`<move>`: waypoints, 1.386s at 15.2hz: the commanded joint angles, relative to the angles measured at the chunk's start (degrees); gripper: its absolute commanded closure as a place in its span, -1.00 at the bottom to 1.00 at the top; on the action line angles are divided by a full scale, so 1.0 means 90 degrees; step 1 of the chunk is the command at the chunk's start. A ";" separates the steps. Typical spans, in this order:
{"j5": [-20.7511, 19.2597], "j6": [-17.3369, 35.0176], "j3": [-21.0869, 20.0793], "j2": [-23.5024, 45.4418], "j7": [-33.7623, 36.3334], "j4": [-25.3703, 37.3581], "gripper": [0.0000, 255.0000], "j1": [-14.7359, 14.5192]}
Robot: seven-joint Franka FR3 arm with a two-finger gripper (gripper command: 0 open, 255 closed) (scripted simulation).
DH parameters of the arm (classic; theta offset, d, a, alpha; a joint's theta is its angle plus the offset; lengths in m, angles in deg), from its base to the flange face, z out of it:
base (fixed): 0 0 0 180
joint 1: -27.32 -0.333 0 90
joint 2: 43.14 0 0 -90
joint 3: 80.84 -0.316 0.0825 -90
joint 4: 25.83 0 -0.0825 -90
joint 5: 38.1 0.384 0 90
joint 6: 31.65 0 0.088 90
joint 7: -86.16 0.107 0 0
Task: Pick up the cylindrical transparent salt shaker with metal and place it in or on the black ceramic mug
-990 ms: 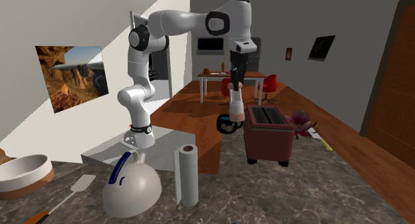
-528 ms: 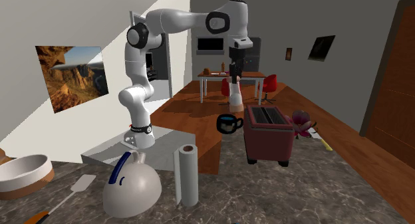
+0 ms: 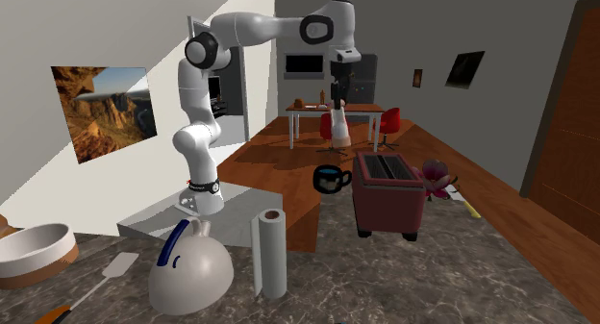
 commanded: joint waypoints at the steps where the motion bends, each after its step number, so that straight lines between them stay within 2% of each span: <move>1: -0.0018 0.0047 -0.0158 -0.0073 0.0331 -0.0047 1.00 -0.0166; 4: -0.0050 0.0037 -0.0391 -0.0060 0.0815 0.0077 1.00 -0.0404; 21: 0.0013 0.1503 -0.0414 -0.0244 0.0537 -0.1598 1.00 -0.0425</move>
